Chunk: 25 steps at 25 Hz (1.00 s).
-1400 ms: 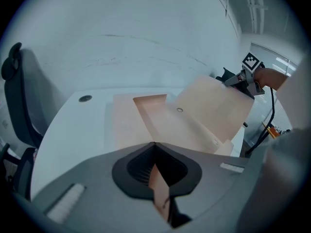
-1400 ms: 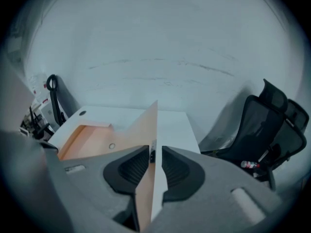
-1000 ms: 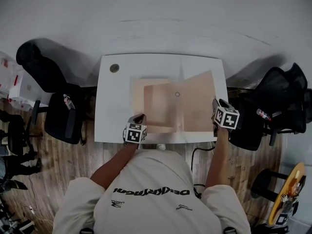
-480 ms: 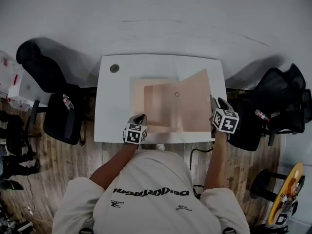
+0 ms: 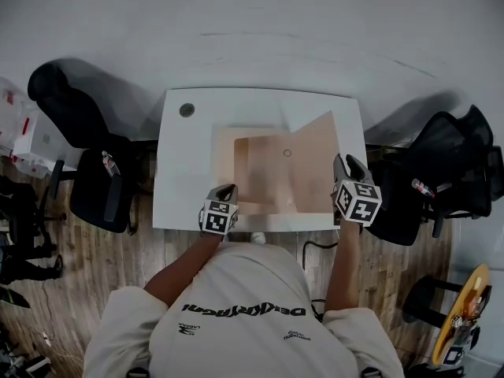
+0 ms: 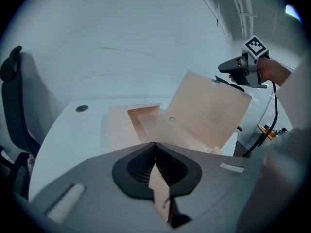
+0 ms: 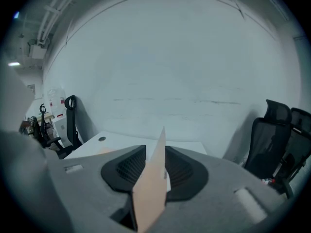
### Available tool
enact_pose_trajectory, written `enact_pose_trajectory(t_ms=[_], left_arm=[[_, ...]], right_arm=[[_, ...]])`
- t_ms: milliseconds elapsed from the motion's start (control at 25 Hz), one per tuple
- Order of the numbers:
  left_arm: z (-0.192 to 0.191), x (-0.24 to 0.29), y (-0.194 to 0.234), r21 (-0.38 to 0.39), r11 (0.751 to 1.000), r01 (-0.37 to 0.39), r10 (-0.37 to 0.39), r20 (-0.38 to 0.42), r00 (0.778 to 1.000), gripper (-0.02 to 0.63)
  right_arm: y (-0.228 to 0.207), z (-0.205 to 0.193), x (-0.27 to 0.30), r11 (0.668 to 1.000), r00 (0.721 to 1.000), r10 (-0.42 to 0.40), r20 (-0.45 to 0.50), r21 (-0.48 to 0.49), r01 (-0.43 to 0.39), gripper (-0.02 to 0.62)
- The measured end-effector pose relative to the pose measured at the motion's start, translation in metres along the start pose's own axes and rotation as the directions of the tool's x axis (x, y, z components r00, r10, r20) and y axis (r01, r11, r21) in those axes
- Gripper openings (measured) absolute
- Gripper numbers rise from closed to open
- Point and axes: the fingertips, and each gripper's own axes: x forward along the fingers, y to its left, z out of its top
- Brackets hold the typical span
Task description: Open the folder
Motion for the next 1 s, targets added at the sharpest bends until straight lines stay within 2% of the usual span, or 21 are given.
enact_pose_trajectory(t_ms=[160, 480, 680, 880, 1000], left_arm=[[0.004, -0.004, 0.000, 0.002, 1.000, -0.001, 0.001, 0.020, 1.000, -0.002], [0.013, -0.012, 0.002, 0.004, 1.000, -0.004, 0.004, 0.069, 0.998, -0.002], [0.022, -0.017, -0.001, 0.017, 1.000, 0.001, -0.003, 0.108, 0.994, -0.002], [0.028, -0.023, -0.006, 0.022, 1.000, 0.011, -0.014, 0.134, 0.991, -0.002], [0.031, -0.027, -0.007, 0.023, 1.000, 0.012, -0.016, 0.152, 0.988, -0.002]], right_arm=[[0.021, 0.008, -0.004, 0.999, 0.999, 0.038, 0.034, 0.000, -0.038, 0.121], [0.072, -0.008, 0.006, 0.990, 0.990, 0.142, 0.019, -0.008, -0.142, 0.113], [0.097, -0.017, 0.008, 0.980, 0.979, 0.200, 0.033, -0.007, -0.200, 0.078], [0.113, -0.024, 0.010, 0.976, 0.975, 0.217, 0.047, -0.008, -0.217, 0.006], [0.124, -0.031, 0.012, 0.971, 0.969, 0.241, 0.052, -0.013, -0.240, 0.003]])
